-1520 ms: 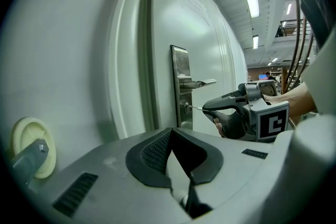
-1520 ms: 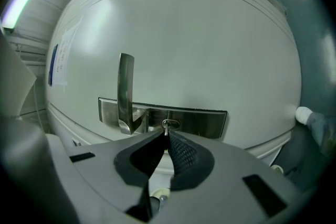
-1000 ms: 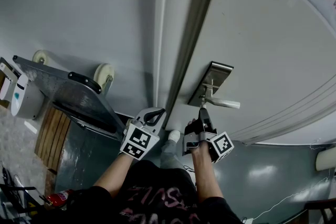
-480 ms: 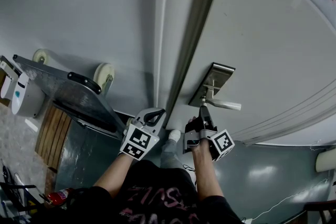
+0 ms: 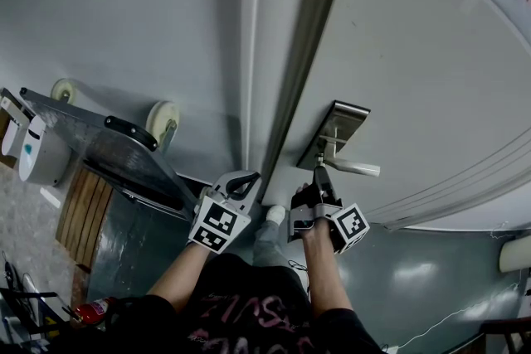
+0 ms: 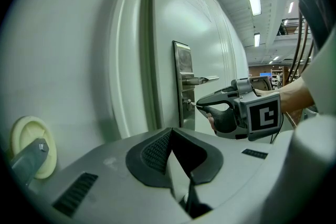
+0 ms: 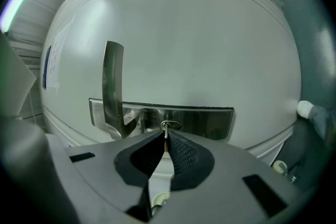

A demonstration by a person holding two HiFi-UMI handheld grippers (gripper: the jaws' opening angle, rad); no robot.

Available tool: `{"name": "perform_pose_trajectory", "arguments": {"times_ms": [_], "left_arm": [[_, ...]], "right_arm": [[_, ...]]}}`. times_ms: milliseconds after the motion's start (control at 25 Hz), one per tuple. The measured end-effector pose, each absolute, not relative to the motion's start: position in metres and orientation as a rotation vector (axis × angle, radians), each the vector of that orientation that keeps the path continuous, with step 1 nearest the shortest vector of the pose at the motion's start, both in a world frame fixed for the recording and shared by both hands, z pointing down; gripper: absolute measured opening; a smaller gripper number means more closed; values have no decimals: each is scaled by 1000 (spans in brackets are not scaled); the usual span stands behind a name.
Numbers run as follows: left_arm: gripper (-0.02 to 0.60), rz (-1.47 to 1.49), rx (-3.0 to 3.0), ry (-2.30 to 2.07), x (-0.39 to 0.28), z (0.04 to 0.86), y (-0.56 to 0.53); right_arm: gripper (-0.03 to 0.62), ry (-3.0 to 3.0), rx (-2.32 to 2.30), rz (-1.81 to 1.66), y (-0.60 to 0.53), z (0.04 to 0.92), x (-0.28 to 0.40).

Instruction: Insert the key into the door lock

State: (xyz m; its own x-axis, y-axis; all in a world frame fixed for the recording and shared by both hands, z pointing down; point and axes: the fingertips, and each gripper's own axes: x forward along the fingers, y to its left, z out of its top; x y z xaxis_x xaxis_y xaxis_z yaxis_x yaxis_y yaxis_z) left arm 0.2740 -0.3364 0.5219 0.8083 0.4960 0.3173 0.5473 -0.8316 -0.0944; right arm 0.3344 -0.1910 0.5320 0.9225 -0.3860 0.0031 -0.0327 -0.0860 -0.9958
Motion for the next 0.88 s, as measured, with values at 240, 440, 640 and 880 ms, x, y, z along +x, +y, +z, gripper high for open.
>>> {"name": "perform_pose_trajectory", "arguments": {"times_ms": [240,440,640,880], "left_arm": [[12,-421,-2806,-830,274,523,-334],[13,-422,-2809,-824,274,524,-336],[12,-418,-2813,-821,272,523,-339],[12,-405,-2817,-822,268,521,-339]], "right_arm": [[80,328,-1642,-308,-192,531,337],[80,328,-1645,-308,-192,531,337],[79,333,-1670,-316,-191,531,337],[88,363,-1728,-309,-191,526,334]]}}
